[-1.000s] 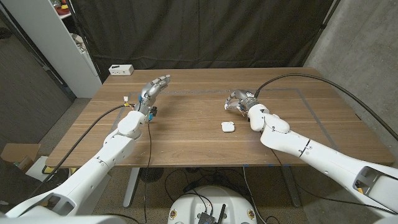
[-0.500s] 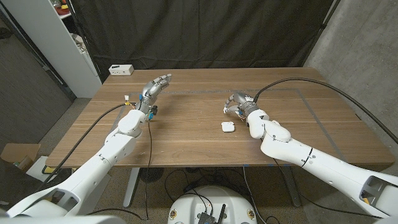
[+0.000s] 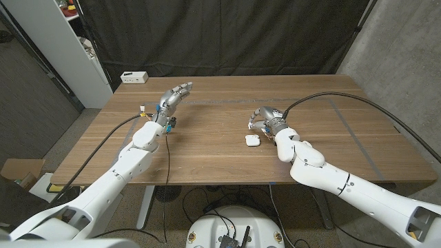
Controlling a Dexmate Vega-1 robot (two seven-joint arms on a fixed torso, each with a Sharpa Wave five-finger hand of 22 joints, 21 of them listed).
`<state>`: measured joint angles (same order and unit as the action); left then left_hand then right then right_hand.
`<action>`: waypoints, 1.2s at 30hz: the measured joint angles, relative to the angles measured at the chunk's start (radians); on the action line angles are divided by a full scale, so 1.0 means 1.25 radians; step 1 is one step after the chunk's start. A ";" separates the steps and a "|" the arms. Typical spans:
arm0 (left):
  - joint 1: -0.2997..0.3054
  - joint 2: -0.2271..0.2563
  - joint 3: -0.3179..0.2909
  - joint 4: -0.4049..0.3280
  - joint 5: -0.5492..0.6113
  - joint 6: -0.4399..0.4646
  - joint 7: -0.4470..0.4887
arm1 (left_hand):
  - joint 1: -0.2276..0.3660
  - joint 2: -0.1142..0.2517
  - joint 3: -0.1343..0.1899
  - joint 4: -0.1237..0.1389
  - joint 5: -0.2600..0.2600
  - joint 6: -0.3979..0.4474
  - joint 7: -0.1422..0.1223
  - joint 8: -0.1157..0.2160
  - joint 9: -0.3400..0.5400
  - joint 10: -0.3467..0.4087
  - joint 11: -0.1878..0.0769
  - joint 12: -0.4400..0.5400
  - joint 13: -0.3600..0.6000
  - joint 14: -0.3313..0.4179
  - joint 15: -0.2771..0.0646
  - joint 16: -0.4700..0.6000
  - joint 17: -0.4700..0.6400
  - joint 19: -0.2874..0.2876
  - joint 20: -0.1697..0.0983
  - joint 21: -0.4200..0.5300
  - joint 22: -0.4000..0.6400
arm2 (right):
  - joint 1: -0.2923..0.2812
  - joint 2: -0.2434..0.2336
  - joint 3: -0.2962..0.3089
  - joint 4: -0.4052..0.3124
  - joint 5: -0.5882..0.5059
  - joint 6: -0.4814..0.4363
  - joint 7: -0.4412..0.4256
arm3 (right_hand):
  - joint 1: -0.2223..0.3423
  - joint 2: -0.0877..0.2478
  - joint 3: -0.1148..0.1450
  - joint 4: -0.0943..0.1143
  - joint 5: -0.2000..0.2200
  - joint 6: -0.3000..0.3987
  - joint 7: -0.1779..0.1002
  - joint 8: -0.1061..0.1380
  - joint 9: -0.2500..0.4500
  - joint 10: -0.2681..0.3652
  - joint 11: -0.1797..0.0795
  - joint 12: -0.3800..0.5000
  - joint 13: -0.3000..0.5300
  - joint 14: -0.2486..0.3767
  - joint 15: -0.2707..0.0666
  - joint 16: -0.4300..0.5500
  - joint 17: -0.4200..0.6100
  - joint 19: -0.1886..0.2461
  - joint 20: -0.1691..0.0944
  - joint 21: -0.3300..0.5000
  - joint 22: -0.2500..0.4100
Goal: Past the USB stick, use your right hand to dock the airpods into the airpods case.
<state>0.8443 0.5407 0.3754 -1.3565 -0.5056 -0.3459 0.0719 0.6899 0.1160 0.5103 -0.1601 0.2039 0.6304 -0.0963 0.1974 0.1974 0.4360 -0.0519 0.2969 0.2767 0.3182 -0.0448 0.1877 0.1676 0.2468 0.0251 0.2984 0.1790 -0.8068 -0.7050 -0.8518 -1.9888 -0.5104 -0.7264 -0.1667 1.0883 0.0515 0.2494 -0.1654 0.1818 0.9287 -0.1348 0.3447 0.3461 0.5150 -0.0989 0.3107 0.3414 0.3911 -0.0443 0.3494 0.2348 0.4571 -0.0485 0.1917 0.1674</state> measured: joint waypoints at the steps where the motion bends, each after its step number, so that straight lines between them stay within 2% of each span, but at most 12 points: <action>1: -0.001 0.000 0.001 0.001 0.000 0.000 -0.001 | 0.000 0.000 0.000 0.000 0.000 0.000 0.000 0.000 0.000 0.000 0.000 0.000 0.000 0.000 0.000 0.000 0.000 0.000 0.000 0.000 0.000 | -0.004 0.000 0.002 -0.001 -0.001 0.001 -0.003 | 0.000 0.000 -0.001 -0.001 0.000 0.000 0.000 0.000 0.000 0.000 0.000 0.000 0.000 -0.001 0.001 0.000 0.000 0.000 0.000 0.000 0.000; 6: -0.006 -0.002 0.003 0.006 0.000 -0.003 -0.003 | 0.000 0.000 0.000 0.000 0.000 0.000 0.000 0.000 0.000 0.000 0.000 0.000 0.000 0.000 0.000 0.000 0.000 0.000 0.000 0.000 0.000 | -0.019 0.001 0.009 -0.008 -0.001 0.003 -0.013 | 0.000 0.000 -0.004 0.002 0.000 0.000 0.000 0.006 0.003 0.000 0.000 0.000 0.004 -0.001 0.001 0.000 0.000 0.000 0.000 0.000 0.000; 18: -0.014 -0.005 0.008 0.012 0.002 -0.004 -0.008 | 0.000 0.000 0.000 0.000 0.000 0.000 0.000 0.000 0.000 0.000 0.000 -0.004 0.000 0.000 0.000 0.000 0.000 0.004 0.004 0.000 0.000 | -0.047 0.004 0.019 -0.023 0.004 0.004 -0.026 | 0.004 0.004 -0.008 0.006 0.000 0.000 0.000 0.006 0.009 0.000 0.000 0.003 0.011 -0.001 0.001 0.000 0.000 -0.004 0.004 0.000 0.000; 21: -0.016 -0.006 0.009 0.012 0.004 -0.004 -0.009 | 0.000 0.000 0.000 0.000 0.000 0.004 0.004 0.000 0.000 0.000 0.000 -0.004 0.000 0.000 0.000 0.000 0.000 0.004 0.004 -0.002 0.000 | -0.058 0.005 0.023 -0.029 0.007 0.004 -0.028 | 0.004 0.004 -0.008 0.006 0.000 0.000 0.000 0.006 0.011 0.000 0.000 0.003 0.011 -0.001 0.001 0.000 0.000 -0.009 0.000 0.000 0.000; 36: -0.023 -0.010 0.013 0.021 0.004 -0.004 -0.015 | 0.000 0.000 0.000 0.000 0.000 0.004 0.004 0.000 0.000 0.003 -0.003 -0.004 0.000 0.003 0.003 0.000 0.000 0.004 0.004 -0.006 0.000 | -0.076 0.006 0.029 -0.031 0.020 0.004 -0.039 | 0.011 0.004 -0.011 0.009 0.000 0.000 0.000 0.006 0.011 -0.003 -0.003 0.006 0.019 -0.001 0.001 0.000 0.000 -0.013 0.004 0.000 0.000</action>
<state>0.8157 0.5280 0.3913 -1.3301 -0.5004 -0.3509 0.0536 0.6899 0.1160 0.5104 -0.1601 0.2039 0.6357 -0.0910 0.1974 0.1974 0.4396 -0.0556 0.2922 0.2764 0.3217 -0.0409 0.1877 0.1678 0.2524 0.0305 0.2906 0.1790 -0.9014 -0.6974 -0.8153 -2.0270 -0.4850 -0.7208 -0.2156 1.1018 0.0564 0.2356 -0.1543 0.1818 0.9285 -0.1349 0.3522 0.3602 0.5114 -0.1024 0.3184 0.3647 0.3896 -0.0428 0.3494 0.2347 0.4412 -0.0431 0.1917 0.1676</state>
